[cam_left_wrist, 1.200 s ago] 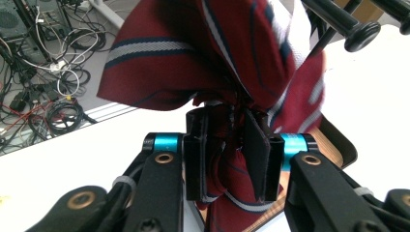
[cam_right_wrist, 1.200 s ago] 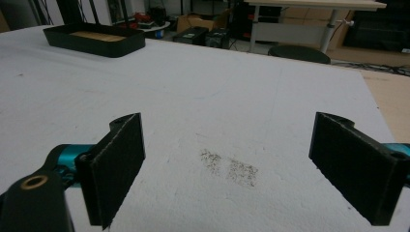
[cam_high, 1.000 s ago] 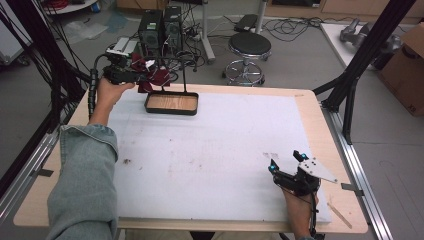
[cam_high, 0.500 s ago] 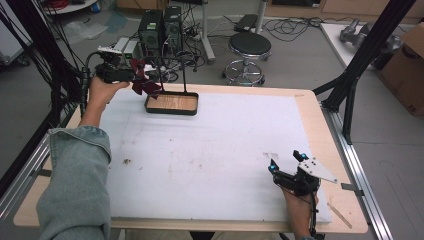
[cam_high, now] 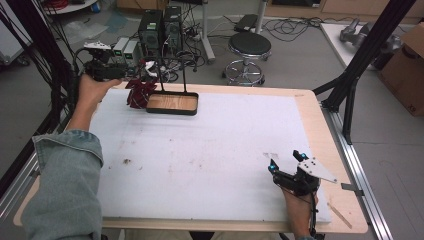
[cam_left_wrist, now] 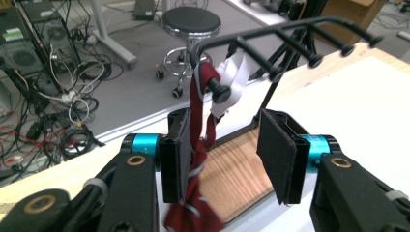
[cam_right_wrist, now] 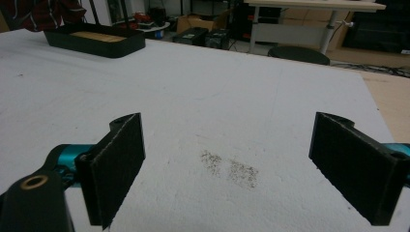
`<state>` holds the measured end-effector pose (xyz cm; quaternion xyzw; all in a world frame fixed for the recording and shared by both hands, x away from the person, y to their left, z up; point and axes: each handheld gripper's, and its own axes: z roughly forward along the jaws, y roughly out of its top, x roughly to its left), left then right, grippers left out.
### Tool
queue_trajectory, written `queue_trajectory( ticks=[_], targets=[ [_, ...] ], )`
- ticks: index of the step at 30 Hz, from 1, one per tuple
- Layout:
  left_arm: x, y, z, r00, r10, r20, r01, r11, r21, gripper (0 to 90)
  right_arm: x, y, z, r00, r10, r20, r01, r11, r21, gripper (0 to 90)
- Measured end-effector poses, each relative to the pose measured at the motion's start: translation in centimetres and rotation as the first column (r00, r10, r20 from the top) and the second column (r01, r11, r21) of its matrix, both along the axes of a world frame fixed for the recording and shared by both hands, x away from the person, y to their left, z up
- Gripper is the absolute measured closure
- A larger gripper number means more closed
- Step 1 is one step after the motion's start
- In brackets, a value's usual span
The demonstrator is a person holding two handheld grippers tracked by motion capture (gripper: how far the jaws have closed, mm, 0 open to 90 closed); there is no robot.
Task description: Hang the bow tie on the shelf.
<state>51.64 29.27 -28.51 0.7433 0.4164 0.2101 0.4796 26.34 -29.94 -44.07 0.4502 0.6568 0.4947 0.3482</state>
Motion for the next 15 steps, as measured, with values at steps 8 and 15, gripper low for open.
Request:
queue_trajectory(
  ticks=[8, 15],
  targets=[
    [-2.3, 0.6, 1.7, 0.9985, 0.0, 0.055, 0.001, 0.9998, -0.02, 50.7, 0.0, 0.0, 0.0, 1.0, -0.001, 0.0, 0.001, 1.0, 0.005, 11.6],
    [-4.9, 1.3, 2.5, 0.9954, 0.021, 0.094, -0.016, 0.9984, -0.054, 41.4, 0.0, 0.0, 0.0, 1.0, -0.001, 0.001, 0.001, 1.0, 0.006, 11.6]
  ],
)
